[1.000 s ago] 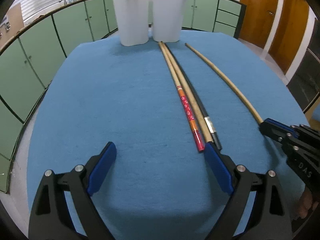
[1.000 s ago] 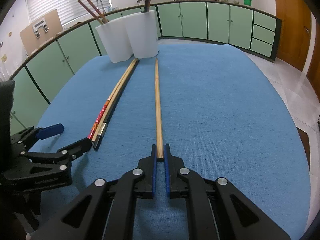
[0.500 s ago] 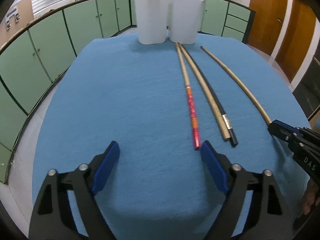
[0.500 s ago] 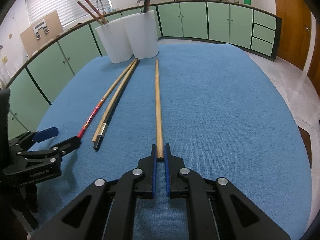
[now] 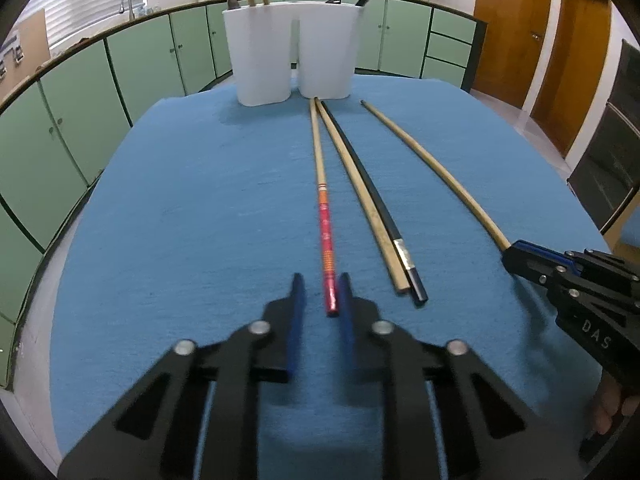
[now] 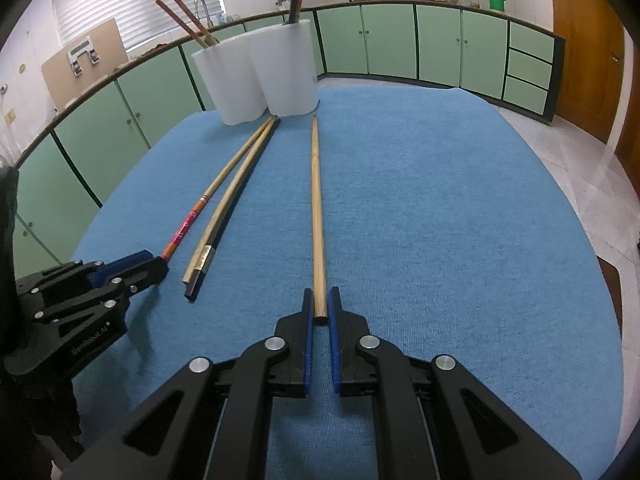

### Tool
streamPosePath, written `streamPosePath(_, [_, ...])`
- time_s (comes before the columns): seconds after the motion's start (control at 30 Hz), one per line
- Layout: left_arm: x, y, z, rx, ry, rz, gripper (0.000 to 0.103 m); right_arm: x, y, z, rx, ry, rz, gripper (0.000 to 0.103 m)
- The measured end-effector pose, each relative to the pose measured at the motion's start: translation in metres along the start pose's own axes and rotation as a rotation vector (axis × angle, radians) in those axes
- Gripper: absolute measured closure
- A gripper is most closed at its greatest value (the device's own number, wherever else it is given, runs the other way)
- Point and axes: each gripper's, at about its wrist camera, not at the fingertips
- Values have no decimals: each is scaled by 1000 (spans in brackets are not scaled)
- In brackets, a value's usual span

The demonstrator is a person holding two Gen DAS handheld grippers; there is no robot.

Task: Organize utensils
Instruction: 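Grasp a plain wooden chopstick with the right tool while the left tool grasps a red-banded chopstick, then lift both chopsticks and insert them upright into the white holder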

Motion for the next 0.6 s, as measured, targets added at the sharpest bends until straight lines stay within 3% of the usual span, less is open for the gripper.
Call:
streamPosePath(0.1, [-1,1,0,3,2,2,98,-1,3,0,11,1,12,96])
streamPosePath(0.6, [3,-11,-28,11,48,-24,98,1,-2,-11,4,12,-18,96])
Point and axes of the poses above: each gripper's, at about its wrist camera, not at the fingertips, and z roughly the way its jaws point, y to its right, x to its top, and after that the axes turned 7 degrees about y, right-handed
